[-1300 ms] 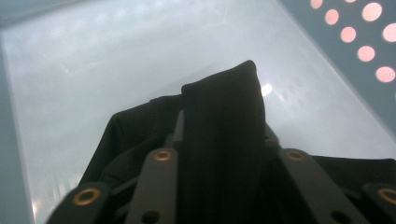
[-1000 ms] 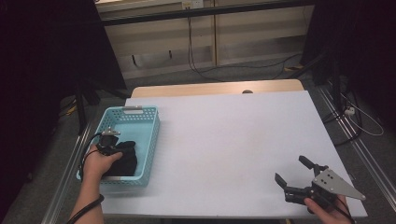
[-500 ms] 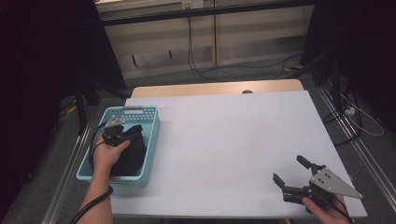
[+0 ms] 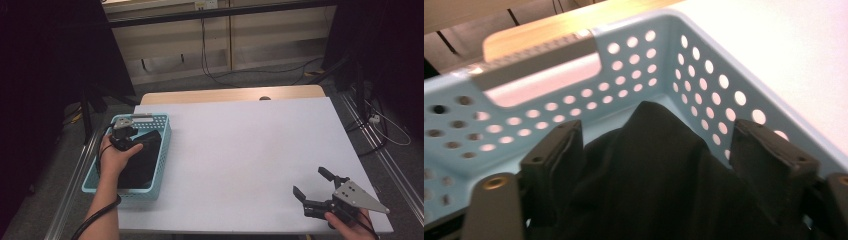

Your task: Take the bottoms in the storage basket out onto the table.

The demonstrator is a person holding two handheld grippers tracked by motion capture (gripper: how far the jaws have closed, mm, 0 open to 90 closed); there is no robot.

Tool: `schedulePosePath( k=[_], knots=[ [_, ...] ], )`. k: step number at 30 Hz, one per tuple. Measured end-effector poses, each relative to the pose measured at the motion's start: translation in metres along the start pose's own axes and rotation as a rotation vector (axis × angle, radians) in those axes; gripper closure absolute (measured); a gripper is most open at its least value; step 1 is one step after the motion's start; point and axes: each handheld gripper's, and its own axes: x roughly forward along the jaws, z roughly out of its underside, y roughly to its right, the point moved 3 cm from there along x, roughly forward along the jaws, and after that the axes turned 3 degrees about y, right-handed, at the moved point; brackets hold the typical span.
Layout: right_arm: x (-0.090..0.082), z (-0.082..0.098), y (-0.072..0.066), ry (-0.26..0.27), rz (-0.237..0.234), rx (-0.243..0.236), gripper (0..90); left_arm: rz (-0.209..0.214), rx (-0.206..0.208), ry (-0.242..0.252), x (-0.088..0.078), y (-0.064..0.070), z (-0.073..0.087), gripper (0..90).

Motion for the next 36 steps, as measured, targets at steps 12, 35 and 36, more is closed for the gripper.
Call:
schedulePosePath(
  k=[12, 35, 36],
  knots=[
    [0.002, -0.001, -0.002, 0.003, -0.007, -0.001, 1.6, 0.016, -0.095, -0.176, -0.005, -0.011, 0.052, 5.0],
    [0.002, -0.001, -0.002, 0.004, -0.014, -0.006, 1.6, 0.076, -0.226, -0.305, 0.01, 0.003, 0.054, 61.1],
    [0.002, -0.001, -0.002, 0.005, -0.015, -0.006, 1.6, 0.071, -0.228, -0.303, 0.01, 0.004, 0.054, 64.2]
  ],
)
